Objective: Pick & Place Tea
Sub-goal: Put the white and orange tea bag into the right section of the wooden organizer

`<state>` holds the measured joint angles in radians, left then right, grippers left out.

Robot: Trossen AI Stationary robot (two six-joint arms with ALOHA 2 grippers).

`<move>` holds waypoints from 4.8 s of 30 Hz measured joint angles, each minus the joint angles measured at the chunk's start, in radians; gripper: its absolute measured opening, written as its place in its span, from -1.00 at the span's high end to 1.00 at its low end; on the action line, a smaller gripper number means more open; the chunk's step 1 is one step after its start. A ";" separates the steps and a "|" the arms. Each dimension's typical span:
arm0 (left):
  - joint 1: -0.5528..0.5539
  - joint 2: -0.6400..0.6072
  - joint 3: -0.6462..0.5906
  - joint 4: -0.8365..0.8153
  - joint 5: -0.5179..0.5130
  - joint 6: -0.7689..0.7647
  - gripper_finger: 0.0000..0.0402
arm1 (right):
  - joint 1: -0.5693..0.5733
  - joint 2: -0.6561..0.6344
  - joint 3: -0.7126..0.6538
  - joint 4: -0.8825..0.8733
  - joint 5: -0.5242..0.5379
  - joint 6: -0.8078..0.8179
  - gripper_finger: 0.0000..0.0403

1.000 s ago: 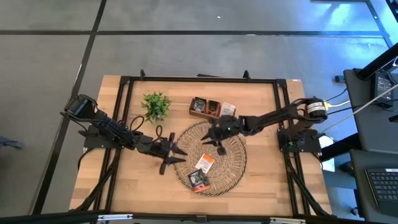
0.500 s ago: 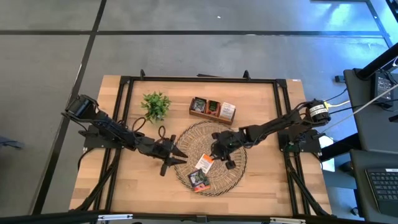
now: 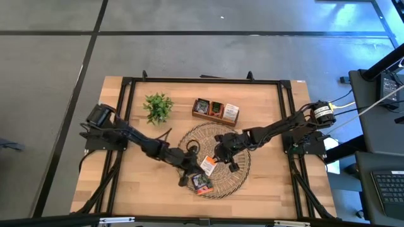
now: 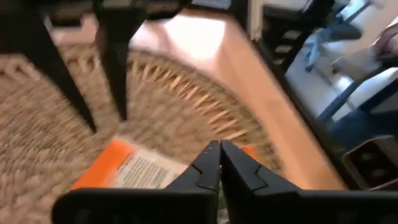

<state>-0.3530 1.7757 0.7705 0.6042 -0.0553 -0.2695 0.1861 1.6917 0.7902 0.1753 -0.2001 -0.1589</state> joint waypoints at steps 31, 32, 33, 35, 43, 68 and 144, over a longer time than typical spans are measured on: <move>0.074 0.169 0.032 -0.046 0.107 -0.117 0.99 | 0.003 0.095 -0.001 0.092 0.000 0.019 0.53; 0.074 0.175 0.032 -0.037 0.100 -0.126 0.99 | 0.003 0.100 0.000 0.103 -0.001 0.019 0.53; 0.074 0.179 0.033 -0.038 0.096 -0.132 0.99 | 0.003 0.105 0.001 0.107 0.000 0.019 0.53; 0.074 0.180 0.033 -0.042 0.092 -0.136 0.99 | 0.003 0.114 0.000 0.101 0.000 0.019 0.53; 0.074 0.179 0.033 -0.057 0.066 -0.140 0.99 | 0.003 0.159 0.001 0.118 -0.001 0.018 0.53; 0.134 0.178 0.034 -0.073 -0.017 -0.225 0.99 | 0.108 0.177 0.002 0.101 -0.090 0.054 0.53; 0.037 0.215 0.092 -0.105 -0.050 -0.313 0.98 | 0.134 0.148 -0.001 0.119 0.044 0.131 0.53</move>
<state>-0.3157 1.9911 0.8623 0.4993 -0.1055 -0.5826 0.3201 1.8397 0.7891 0.2944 -0.1558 -0.0275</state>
